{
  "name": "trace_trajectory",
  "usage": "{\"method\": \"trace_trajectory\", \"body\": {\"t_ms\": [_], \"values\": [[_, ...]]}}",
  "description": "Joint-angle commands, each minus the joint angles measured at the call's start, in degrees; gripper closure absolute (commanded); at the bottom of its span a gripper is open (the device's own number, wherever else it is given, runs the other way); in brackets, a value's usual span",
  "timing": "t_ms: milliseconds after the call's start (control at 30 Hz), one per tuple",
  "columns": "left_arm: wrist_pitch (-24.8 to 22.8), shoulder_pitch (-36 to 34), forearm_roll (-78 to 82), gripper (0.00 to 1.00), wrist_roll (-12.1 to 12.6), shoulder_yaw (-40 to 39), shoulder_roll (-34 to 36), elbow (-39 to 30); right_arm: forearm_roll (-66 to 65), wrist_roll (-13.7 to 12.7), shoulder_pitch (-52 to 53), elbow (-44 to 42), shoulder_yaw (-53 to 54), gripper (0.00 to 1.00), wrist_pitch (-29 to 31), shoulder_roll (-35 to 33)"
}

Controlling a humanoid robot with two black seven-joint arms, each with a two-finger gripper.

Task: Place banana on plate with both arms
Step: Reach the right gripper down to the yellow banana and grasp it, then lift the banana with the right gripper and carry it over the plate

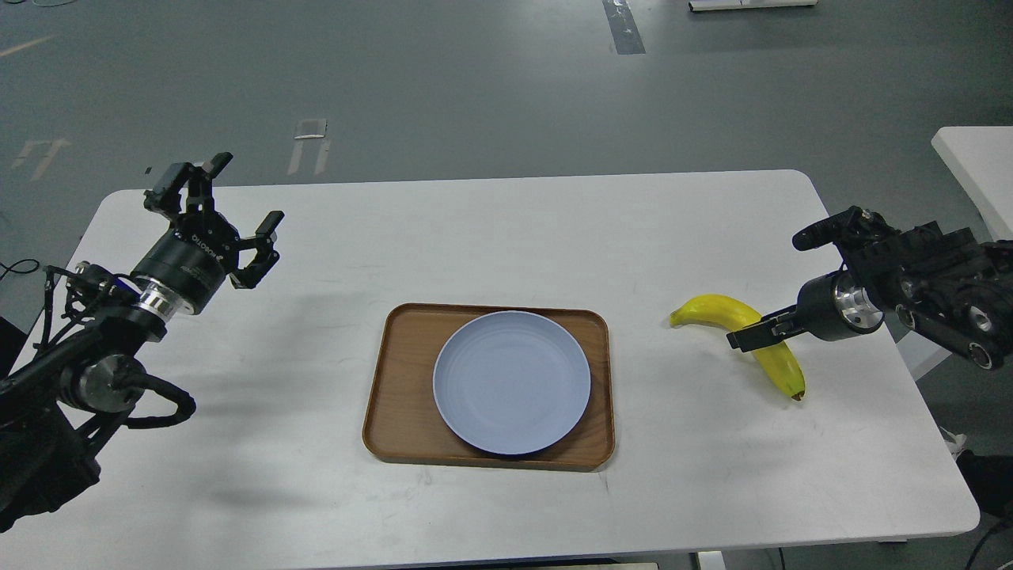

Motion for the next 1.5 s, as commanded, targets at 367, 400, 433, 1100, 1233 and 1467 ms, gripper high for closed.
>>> {"method": "trace_trajectory", "body": {"t_ms": [367, 400, 433, 1100, 1233, 1467], "values": [[0.00, 0.00, 0.04, 0.02, 0.00, 0.00, 0.48, -0.07, 0.05, -0.01, 1.21, 0.62, -2.78, 1.00, -1.56, -0.80], [0.00, 0.00, 0.04, 0.02, 0.00, 0.00, 0.39, -0.07, 0.14, -0.01, 2.08, 1.05, -2.78, 1.00, -1.65, -1.15], [0.00, -0.09, 0.04, 0.02, 0.00, 0.00, 0.39, -0.07, 0.14, -0.01, 2.61, 1.32, -2.78, 1.00, -1.65, -1.32], [0.00, -0.53, 0.04, 0.02, 0.00, -0.08, -0.22, -0.07, 4.18, -0.01, 15.63, 7.12, -3.57, 0.99, 2.92, 15.02], [0.00, -0.53, 0.04, 0.02, 0.00, -0.08, -0.22, -0.07, 5.49, -0.01, 14.84, 4.22, -6.20, 0.99, 2.92, 22.21], [0.00, -0.53, 0.04, 0.02, 0.00, -0.17, -0.05, -0.07, 10.16, -0.01, 14.48, 2.47, -8.75, 0.98, 3.06, 28.46]]}}
